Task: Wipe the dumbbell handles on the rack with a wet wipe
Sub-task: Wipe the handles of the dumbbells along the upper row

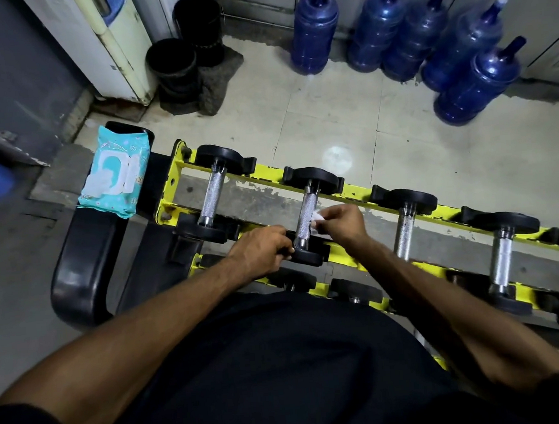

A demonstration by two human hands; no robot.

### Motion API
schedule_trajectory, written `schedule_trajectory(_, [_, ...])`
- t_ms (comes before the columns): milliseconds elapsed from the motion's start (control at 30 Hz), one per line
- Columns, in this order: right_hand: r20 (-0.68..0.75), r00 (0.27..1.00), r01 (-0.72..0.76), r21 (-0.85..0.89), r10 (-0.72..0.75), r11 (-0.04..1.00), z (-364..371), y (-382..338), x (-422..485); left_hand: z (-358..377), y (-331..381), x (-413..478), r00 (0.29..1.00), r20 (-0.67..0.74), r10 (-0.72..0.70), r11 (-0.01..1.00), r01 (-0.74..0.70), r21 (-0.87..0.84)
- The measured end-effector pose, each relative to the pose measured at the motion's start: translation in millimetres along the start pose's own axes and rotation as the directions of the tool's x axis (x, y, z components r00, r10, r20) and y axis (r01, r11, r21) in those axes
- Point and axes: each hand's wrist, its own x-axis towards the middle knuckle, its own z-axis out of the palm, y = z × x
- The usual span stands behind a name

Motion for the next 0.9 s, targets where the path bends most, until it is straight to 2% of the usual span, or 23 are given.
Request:
schedule_trajectory(100, [-0.127,0.954,0.251,-0.159,-0.272,0.955,7,1,-2,-1,1,0,1.000,0.001,-0.003,1.000,0.003,0.004])
schedule_trajectory(133, [-0.098,0.921,0.342,-0.255,-0.376,0.904,8,2,-3,-2,2,0,1.000,0.002,-0.004,1.000,0.004,0.007])
schedule_trajectory(200, [0.106,0.841,0.519,-0.436,-0.531,0.735,9,1,-9,-3,2,0,1.000,0.009,-0.007,1.000,0.006,0.007])
schedule_trajectory(233, [0.231,0.801,0.582,-0.515,-0.552,0.629,8,0,-11,-3,2,0,1.000,0.011,-0.007,1.000,0.007,0.010])
schedule_trajectory(300, [0.430,0.729,0.641,-0.702,-0.533,0.311,7,-12,-11,-4,3,1,1.000,0.014,0.000,1.000,0.000,0.016])
schedule_trajectory(333, [0.477,0.713,0.620,-0.771,-0.514,0.145,6,-21,-8,-4,3,1,1.000,0.017,0.006,1.000,-0.007,0.020])
schedule_trajectory(367, [0.483,0.721,0.579,-0.814,-0.497,0.050,7,-33,-6,-4,3,1,1.000,0.018,0.015,0.999,-0.015,0.029])
schedule_trajectory(467, [0.461,0.794,0.472,-0.878,-0.396,-0.076,19,-73,-7,-2,3,0,0.999,0.017,0.034,0.998,-0.035,0.053])
schedule_trajectory(533, [0.512,0.814,0.471,-0.858,-0.273,-0.205,31,-90,-10,-2,2,-1,0.999,0.020,0.045,0.997,-0.046,0.057])
schedule_trajectory(600, [0.601,0.789,0.535,-0.774,-0.127,-0.337,39,-97,-12,-2,1,-2,0.998,0.022,0.059,0.996,-0.060,0.062])
schedule_trajectory(633, [0.645,0.760,0.580,-0.725,-0.072,-0.371,41,-96,-14,-2,0,-3,0.998,0.024,0.064,0.996,-0.065,0.060])
schedule_trajectory(667, [0.684,0.728,0.621,-0.687,-0.048,-0.377,42,-93,-15,-2,-1,-3,0.998,0.025,0.065,0.996,-0.066,0.055])
schedule_trajectory(733, [0.735,0.674,0.684,-0.658,-0.073,-0.315,40,-85,-18,0,-3,-5,0.998,0.021,0.066,0.997,-0.066,0.039])
schedule_trajectory(800, [0.748,0.636,0.718,-0.664,-0.192,-0.209,30,-76,-18,1,-3,-7,0.998,0.011,0.061,0.998,-0.061,0.019])
schedule_trajectory(867, [0.679,0.629,0.724,-0.689,-0.379,-0.036,16,-61,-10,2,-2,-9,0.999,-0.009,0.049,0.999,-0.049,-0.006])
schedule_trajectory(900, [0.595,0.659,0.704,-0.704,-0.461,0.097,9,-50,-8,3,-2,-9,0.999,-0.019,0.044,0.999,-0.044,-0.009])
